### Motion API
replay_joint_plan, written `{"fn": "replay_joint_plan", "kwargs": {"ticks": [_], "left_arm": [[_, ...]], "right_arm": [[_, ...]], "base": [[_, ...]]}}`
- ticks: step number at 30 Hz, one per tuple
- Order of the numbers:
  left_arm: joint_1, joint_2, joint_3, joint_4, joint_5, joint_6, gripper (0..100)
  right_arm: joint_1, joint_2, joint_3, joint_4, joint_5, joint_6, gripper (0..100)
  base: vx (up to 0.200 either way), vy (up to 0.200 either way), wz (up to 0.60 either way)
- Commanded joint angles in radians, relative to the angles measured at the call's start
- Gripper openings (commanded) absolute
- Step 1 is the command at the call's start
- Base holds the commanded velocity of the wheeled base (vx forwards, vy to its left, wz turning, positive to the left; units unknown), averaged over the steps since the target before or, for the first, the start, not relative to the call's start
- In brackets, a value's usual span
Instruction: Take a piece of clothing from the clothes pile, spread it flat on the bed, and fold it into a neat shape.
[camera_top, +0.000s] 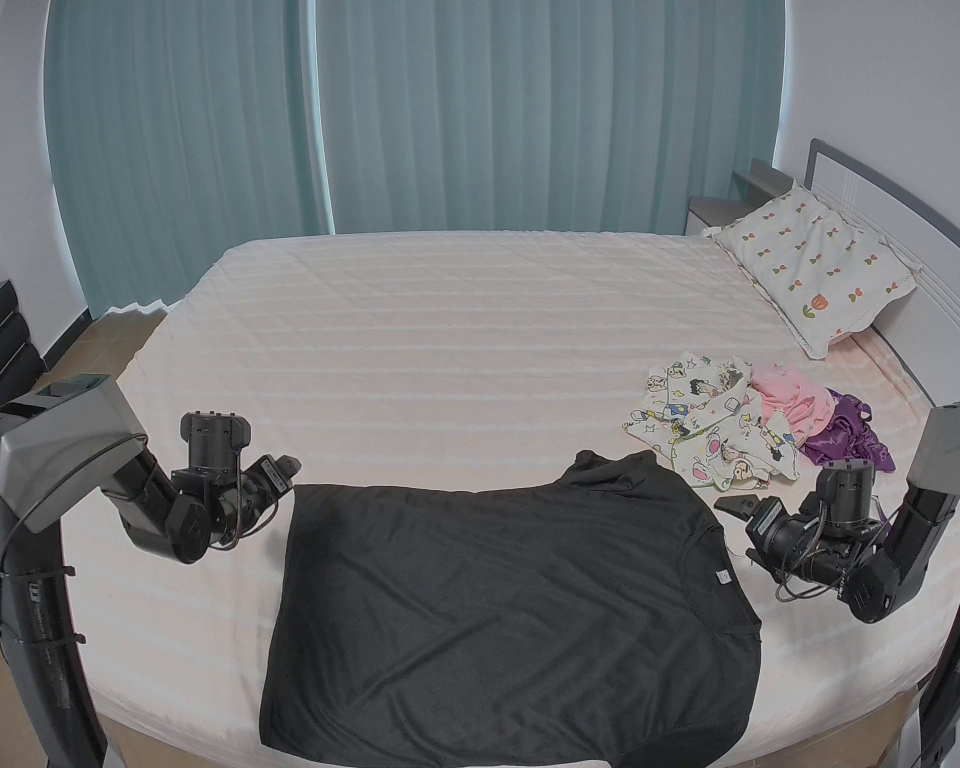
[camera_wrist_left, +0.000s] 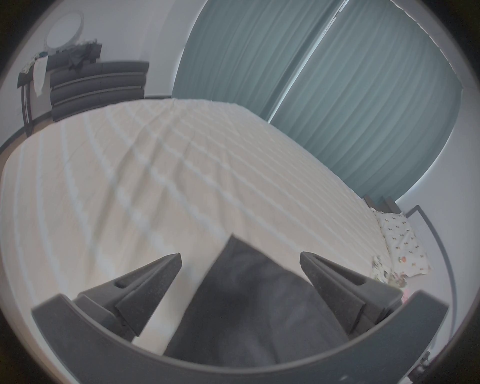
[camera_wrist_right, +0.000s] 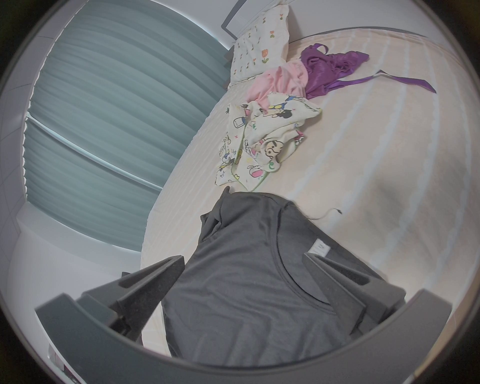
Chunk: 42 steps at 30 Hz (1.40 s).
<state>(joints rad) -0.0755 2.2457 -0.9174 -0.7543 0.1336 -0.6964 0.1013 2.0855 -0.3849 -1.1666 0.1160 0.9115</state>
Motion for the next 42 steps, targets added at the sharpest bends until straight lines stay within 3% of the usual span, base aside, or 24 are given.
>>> {"fn": "replay_joint_plan", "kwargs": {"ticks": [1,2,5,11,17,34,42], "left_arm": [[-0.090,-0.299,0.304,-0.008,-0.066,-0.143,100],[-0.110,-0.324,0.345,-0.037,-0.068,-0.255,100],[-0.115,-0.344,0.394,-0.080,-0.083,-0.336,100],[-0.142,-0.339,0.468,-0.111,-0.101,-0.342,100],[-0.156,-0.336,0.537,-0.163,-0.134,-0.344,100],[-0.155,-0.318,0.600,-0.208,-0.155,-0.396,100],[-0.155,-0.301,0.600,-0.209,-0.155,-0.420,100]], "right_arm": [[0.034,0.005,-0.224,0.174,0.002,-0.022,100],[0.040,0.018,-0.276,0.216,0.008,-0.026,100],[0.044,0.034,-0.345,0.277,0.008,-0.048,100],[0.060,0.088,-0.483,0.392,0.008,-0.077,100],[0.061,0.166,-0.555,0.413,0.008,-0.152,100],[0.106,0.442,-0.930,0.499,0.007,-0.411,100],[0.118,0.542,-1.040,0.525,-0.004,-0.591,100]], "base": [[0.000,0.000,0.00],[0.000,0.000,0.00],[0.000,0.000,0.00],[0.200,0.000,0.00],[0.000,0.000,0.00],[0.000,0.000,0.00],[0.000,0.000,0.00]]}}
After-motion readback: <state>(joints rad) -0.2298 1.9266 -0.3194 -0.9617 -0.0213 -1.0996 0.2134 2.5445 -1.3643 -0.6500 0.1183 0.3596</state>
